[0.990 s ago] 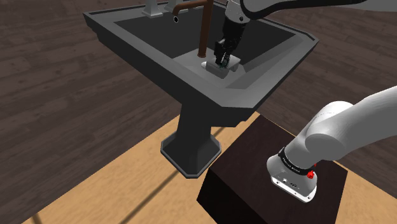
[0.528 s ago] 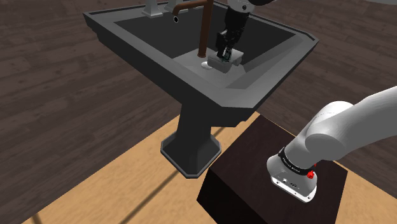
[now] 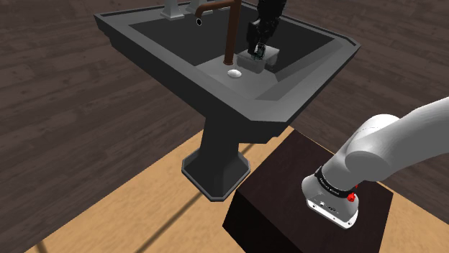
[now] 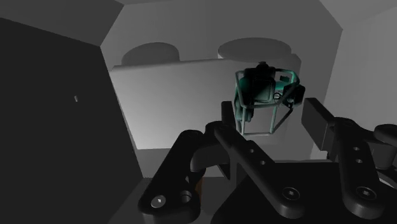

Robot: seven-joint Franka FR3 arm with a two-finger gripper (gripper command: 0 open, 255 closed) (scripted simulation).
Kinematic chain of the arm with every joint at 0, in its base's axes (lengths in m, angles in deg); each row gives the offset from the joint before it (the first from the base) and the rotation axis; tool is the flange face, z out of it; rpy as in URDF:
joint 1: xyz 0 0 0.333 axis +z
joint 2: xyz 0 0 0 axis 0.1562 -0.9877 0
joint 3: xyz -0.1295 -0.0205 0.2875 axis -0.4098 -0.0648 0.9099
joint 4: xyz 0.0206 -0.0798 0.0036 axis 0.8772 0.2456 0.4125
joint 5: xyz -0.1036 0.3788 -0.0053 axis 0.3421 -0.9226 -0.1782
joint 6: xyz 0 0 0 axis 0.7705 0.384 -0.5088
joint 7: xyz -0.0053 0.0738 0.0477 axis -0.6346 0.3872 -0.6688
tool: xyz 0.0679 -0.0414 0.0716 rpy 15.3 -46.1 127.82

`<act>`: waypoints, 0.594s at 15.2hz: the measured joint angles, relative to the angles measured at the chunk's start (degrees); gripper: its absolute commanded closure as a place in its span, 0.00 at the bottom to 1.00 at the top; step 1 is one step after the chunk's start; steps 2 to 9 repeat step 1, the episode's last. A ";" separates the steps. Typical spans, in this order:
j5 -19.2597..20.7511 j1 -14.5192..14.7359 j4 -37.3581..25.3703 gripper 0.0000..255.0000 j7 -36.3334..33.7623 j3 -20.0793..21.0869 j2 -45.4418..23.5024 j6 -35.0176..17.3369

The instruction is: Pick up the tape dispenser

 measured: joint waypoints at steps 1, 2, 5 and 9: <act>0.01 -0.01 -0.89 1.00 0.01 -0.02 -0.16 0.74; 0.01 -0.01 -0.89 1.00 0.01 -0.02 -0.16 0.74; 0.01 -0.01 -0.89 1.00 0.01 -0.02 -0.16 0.74; 0.01 -0.01 -0.89 1.00 0.01 -0.02 -0.16 0.74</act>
